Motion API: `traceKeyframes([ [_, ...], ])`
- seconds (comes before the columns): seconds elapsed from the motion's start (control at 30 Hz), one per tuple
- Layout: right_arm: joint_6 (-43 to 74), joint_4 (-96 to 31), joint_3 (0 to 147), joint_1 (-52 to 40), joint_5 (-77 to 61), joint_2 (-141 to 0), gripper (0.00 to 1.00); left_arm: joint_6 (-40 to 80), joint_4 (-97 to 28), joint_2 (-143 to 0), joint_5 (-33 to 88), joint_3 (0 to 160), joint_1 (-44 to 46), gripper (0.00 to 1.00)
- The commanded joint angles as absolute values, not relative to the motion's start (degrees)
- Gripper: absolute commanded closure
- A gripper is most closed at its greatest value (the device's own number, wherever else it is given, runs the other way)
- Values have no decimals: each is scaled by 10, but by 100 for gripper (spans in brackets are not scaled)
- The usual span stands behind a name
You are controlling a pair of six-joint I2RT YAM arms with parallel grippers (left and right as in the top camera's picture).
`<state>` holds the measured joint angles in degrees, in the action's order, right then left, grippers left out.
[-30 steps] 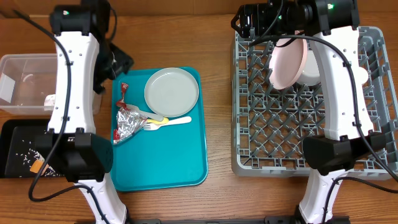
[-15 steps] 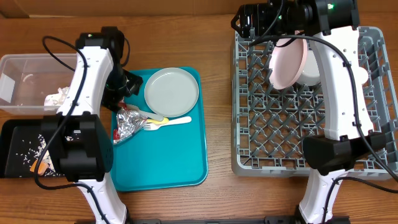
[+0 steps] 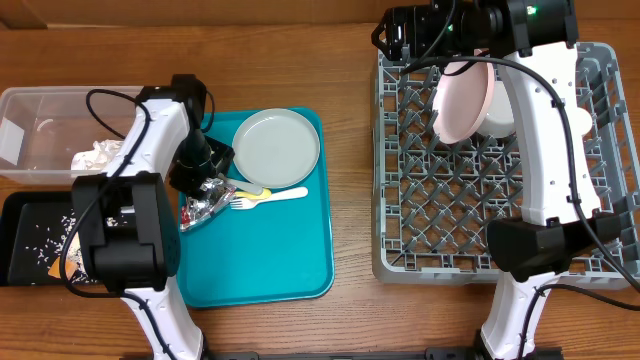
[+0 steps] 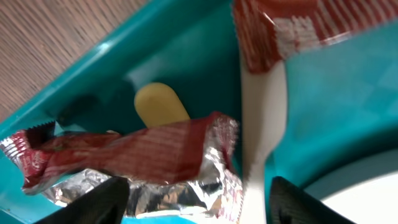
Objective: Sort waste into correct bins and load items into the dishwasher rack
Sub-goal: 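Reach the left gripper down to the crumpled foil on the tray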
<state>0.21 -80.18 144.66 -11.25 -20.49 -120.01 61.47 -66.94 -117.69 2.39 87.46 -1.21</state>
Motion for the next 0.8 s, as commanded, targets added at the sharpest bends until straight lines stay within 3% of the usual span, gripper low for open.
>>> traceKeyframes([
  [0.0,-1,-799,1446,-111,-201,-1191,0,615,-663,-1178,23,868,-27,34],
  [0.43,-1,-799,1446,-111,-201,-1191,0,597,-661,-1178,11,868,-37,79],
  [0.5,-1,-799,1446,-111,-201,-1191,0,595,-662,-1178,12,868,-37,94],
  [0.77,-1,-799,1446,-111,-201,-1191,0,554,-662,-1178,34,870,-37,96],
])
